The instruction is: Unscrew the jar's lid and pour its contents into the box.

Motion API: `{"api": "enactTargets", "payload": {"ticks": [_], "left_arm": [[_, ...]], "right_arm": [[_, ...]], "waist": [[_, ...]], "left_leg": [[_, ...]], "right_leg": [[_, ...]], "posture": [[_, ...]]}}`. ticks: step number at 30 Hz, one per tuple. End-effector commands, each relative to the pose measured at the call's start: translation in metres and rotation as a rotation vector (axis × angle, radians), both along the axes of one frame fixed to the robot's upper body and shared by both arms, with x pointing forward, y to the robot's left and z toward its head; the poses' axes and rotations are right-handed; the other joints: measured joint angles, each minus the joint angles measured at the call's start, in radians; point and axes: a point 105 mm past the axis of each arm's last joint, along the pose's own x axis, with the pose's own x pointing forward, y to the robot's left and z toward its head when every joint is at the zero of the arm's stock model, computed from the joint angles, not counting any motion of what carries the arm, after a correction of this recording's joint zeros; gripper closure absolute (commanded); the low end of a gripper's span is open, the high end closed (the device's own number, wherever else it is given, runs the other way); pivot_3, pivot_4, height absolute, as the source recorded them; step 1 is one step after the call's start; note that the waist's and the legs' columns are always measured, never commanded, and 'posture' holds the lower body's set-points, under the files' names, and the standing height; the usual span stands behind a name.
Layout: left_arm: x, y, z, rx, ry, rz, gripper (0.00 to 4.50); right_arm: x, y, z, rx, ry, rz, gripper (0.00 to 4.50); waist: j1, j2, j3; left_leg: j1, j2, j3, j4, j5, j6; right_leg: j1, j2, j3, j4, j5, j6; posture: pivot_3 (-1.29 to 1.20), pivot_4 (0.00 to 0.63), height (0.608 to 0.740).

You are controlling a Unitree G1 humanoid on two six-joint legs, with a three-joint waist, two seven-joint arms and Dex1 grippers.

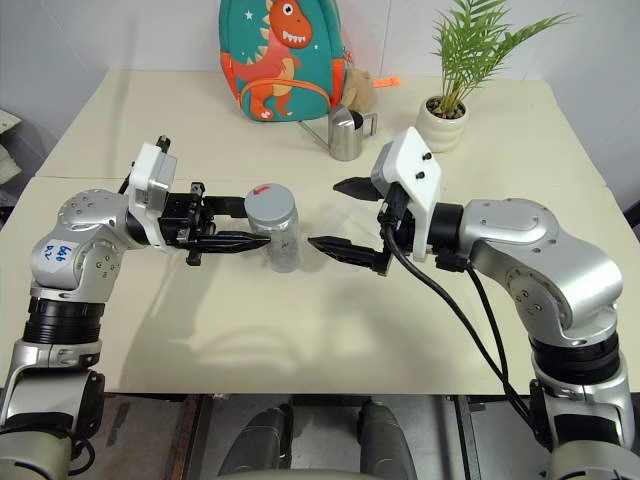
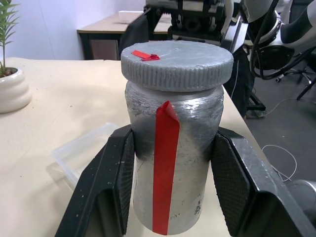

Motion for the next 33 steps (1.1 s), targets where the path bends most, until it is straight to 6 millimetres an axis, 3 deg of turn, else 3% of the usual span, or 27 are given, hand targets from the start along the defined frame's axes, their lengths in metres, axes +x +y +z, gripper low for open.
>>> {"api": "enactTargets", "payload": {"ticks": [1, 9, 19, 33], "left_arm": [[0.0, -0.001, 0.011, -0.006, -0.051, -0.017, 2.57], [-0.004, -0.013, 0.009, -0.019, -0.056, -0.085, 2.57], [-0.004, -0.023, 0.011, -0.011, -0.078, -0.129, 2.57], [-0.004, -0.023, 0.01, -0.008, -0.079, -0.132, 2.57]], "right_arm": [[-0.007, 0.0, 0.026, 0.062, -0.074, 0.021, 0.03], [-0.013, 0.028, 0.048, 0.209, -0.047, 0.108, 0.03], [-0.012, 0.06, 0.039, 0.194, -0.012, 0.172, 0.03], [-0.003, 0.064, 0.027, 0.163, -0.007, 0.129, 0.03]], "waist": [[0.0, 0.0, 0.0], [0.0, 0.0, 0.0], [0.0, 0.0, 0.0], [-0.001, 0.0, 0.0]], "left_leg": [[0.0, 0.0, 0.0, 0.0, 0.0, 0.0], [0.0, 0.0, 0.0, 0.0, 0.0, 0.0], [0.0, 0.0, 0.0, 0.001, 0.0, 0.0], [0.0, 0.0, 0.0, 0.001, 0.0, 0.0]], "right_leg": [[0.0, 0.0, 0.0, 0.0, 0.0, 0.0], [0.0, 0.0, 0.0, 0.0, 0.0, 0.0], [0.0, 0.0, 0.0, 0.001, 0.0, 0.0], [-0.001, 0.001, 0.0, 0.001, 0.0, 0.0]], "posture": [[0.0, 0.15, 0.74], [0.0, 0.15, 0.74], [0.0, 0.15, 0.74], [0.0, 0.15, 0.74]]}}
